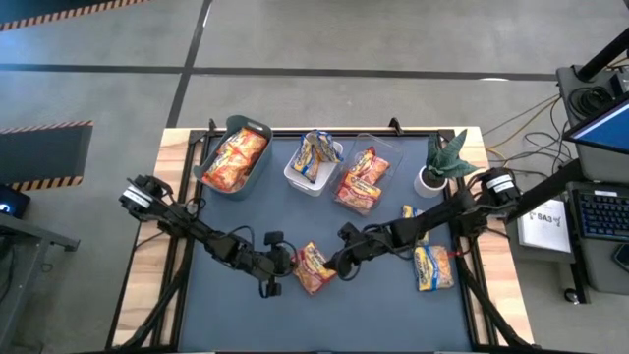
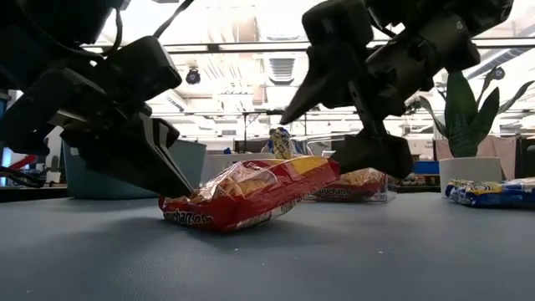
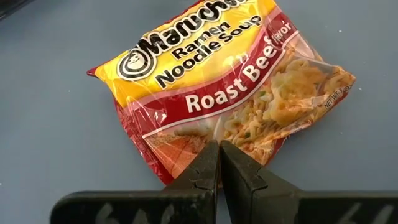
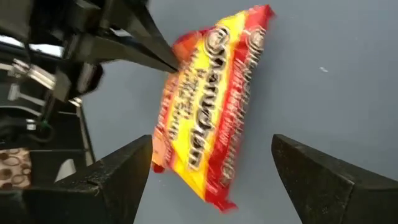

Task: Sort Maruchan noodles
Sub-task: Put the red noodle pack into the transparent bin

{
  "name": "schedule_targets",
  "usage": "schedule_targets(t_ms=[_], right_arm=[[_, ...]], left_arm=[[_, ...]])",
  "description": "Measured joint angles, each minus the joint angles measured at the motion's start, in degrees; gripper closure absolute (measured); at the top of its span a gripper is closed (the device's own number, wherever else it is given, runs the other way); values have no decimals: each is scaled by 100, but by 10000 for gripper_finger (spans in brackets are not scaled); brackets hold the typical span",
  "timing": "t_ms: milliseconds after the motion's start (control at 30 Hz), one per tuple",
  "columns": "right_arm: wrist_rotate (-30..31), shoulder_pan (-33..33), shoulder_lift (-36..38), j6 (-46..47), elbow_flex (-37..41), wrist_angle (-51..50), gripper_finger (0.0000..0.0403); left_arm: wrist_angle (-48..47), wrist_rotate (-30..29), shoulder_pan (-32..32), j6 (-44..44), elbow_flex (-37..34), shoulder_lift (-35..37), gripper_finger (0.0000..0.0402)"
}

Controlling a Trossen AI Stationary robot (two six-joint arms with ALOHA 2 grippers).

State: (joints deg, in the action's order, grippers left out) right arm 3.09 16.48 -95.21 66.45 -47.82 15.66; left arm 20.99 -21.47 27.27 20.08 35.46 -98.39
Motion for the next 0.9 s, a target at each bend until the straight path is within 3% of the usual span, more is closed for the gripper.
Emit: schedule_targets(t_ms=[367,667,900], right_arm=[[7,-41,-318,-86,-30,411,85],[-269,-41,-1056,-55,-50,1942,87],[-173,-47,-1169,-111,-52,2138,123]], left_arm=[[2,0,4,45,-15,0,402],[4,0,4,83,-31,0,402],[20,0,4,83,-35,0,402]])
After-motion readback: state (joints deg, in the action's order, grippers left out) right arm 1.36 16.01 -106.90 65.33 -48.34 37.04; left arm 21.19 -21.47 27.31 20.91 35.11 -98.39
